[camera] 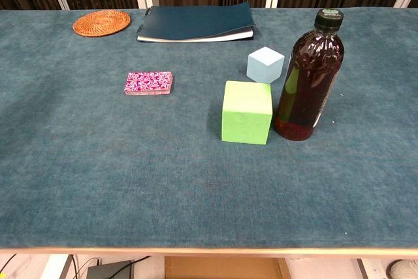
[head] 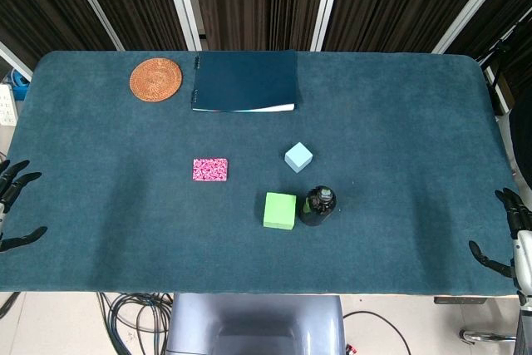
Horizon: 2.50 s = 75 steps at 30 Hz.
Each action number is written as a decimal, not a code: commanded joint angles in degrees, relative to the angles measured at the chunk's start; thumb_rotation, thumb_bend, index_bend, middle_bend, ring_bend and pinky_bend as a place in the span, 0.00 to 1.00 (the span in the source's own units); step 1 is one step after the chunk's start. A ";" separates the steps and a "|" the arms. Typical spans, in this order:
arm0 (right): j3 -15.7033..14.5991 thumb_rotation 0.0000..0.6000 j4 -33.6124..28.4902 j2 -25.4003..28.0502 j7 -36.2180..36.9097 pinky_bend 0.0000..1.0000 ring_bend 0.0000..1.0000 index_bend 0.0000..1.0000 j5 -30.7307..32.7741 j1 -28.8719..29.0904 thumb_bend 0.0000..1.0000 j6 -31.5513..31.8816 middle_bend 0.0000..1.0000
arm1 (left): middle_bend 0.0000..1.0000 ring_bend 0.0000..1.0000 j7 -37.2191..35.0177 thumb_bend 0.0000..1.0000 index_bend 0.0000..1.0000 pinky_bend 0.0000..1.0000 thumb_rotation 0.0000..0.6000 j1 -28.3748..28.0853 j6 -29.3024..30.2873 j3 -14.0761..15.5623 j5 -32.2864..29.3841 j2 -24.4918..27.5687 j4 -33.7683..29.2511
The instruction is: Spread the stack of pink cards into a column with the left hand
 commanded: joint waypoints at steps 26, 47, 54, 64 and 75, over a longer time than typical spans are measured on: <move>-0.08 1.00 -0.74 0.57 0.37 0.19 0.14 0.10 0.90 -0.06 0.27 -0.92 0.06 | 0.16 0.03 3.93 0.05 0.26 0.07 1.00 -0.30 -6.37 -3.55 -4.03 0.78 -2.71; -0.14 1.00 -1.03 1.05 1.50 0.19 0.14 0.10 1.30 -0.14 0.27 -1.53 0.06 | 0.16 0.03 32.42 0.08 0.28 0.08 1.00 -25.92 -36.53 -15.32 -33.56 -13.47 -7.20; -0.16 1.00 -1.04 1.14 1.64 0.19 0.14 0.10 1.40 -0.08 0.27 -1.80 0.06 | 0.16 0.03 41.26 0.10 0.30 0.07 1.00 -36.14 -38.49 -17.27 -48.03 -22.32 -0.56; -0.16 1.00 -1.03 1.19 1.61 0.19 0.14 0.10 1.43 -0.09 0.27 -1.82 0.06 | 0.17 0.03 46.63 0.13 0.34 0.06 1.00 -46.06 -40.54 -18.56 -63.40 -29.98 7.55; -0.16 1.00 -1.02 1.27 2.18 0.19 0.14 0.10 1.27 -0.15 0.27 -1.73 0.06 | 0.17 0.03 51.01 0.15 0.36 0.05 1.00 -51.91 -38.41 -17.58 -71.32 -34.43 12.07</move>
